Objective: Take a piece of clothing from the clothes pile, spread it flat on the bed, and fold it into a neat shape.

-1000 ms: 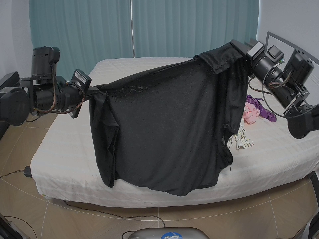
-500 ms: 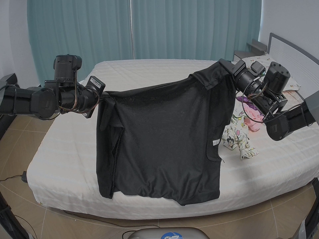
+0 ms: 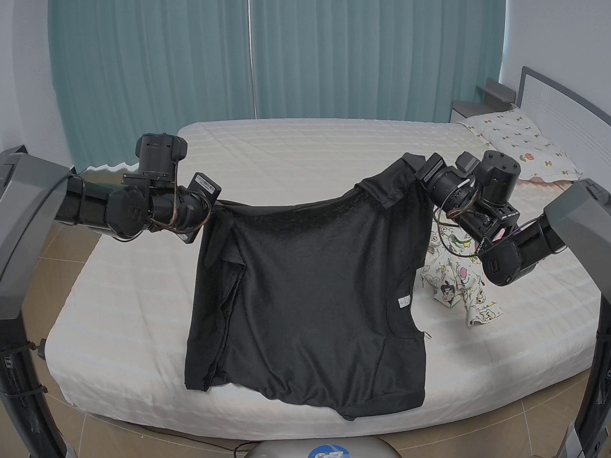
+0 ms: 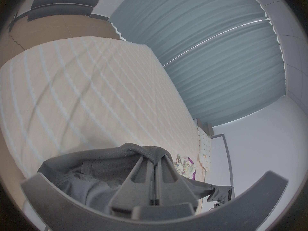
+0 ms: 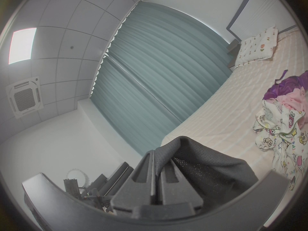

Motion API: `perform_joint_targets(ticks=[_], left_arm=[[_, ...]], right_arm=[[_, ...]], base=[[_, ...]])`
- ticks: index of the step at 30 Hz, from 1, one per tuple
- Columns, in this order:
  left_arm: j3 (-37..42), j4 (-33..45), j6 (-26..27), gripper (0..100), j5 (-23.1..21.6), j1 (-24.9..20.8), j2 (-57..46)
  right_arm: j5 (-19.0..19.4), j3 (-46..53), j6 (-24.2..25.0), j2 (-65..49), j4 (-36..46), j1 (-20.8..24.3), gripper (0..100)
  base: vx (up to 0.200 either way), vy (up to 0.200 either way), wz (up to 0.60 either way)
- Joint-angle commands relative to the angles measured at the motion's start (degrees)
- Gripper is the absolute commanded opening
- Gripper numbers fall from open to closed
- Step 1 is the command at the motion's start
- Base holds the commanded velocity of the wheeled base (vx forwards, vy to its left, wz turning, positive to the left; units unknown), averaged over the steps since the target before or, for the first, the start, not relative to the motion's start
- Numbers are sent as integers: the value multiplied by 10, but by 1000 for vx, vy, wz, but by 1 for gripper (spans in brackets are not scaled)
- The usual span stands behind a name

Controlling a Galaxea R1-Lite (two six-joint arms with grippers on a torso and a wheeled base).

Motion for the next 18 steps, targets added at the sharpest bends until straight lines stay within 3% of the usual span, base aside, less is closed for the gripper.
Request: perform_joint_targets(ticks=[1, 6, 7, 11, 15, 18], left_arm=[[-32, 0, 0, 0, 0, 4, 63], [-67, 1, -1, 0, -1, 13, 99], [-87, 2, -1, 100, -1, 16, 116], [-113, 1, -1, 100, -1, 21, 142], [-163, 0, -5, 100, 37, 23, 196], [-197, 4, -3, 100, 78, 24, 220]], right_arm=[[-6, -25, -2, 56, 0, 0, 0], [-25, -57, -3, 89, 8, -1, 0], [-28, -67, -3, 105, 8, -1, 100], [-29, -79, -3, 129, 8, 1, 100], [-36, -95, -21, 181, 28, -9, 100], [-70, -118, -32, 197, 46, -21, 100]], base=[[0, 0, 0], [0, 0, 0], [0, 0, 0], [0, 0, 0], [0, 0, 0], [0, 0, 0]])
